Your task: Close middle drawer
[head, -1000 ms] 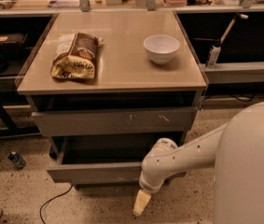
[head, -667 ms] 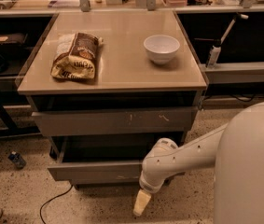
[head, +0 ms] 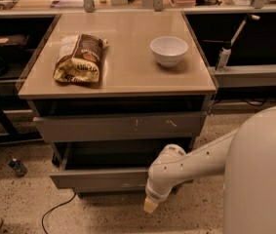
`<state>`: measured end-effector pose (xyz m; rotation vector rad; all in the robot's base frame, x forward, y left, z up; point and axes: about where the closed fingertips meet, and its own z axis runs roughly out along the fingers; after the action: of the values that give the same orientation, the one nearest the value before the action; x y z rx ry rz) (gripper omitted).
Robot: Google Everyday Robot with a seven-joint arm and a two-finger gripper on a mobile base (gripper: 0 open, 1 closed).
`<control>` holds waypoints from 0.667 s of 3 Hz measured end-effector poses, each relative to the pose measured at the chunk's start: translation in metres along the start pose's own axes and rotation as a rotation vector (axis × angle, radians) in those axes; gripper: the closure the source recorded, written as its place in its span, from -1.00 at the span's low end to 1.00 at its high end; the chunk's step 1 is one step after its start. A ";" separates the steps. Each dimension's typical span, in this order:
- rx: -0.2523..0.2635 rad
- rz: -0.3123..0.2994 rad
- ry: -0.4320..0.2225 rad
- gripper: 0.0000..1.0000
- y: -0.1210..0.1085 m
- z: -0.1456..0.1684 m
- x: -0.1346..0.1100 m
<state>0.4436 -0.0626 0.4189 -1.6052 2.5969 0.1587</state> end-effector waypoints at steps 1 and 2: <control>0.000 0.000 0.000 0.31 0.000 0.000 0.000; 0.027 -0.003 0.003 0.78 -0.009 -0.001 -0.007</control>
Offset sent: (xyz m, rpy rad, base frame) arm 0.0265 0.0066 0.0051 -0.0360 -0.0603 -0.0025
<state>0.4544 -0.0603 0.4207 -1.6022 2.5872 0.1197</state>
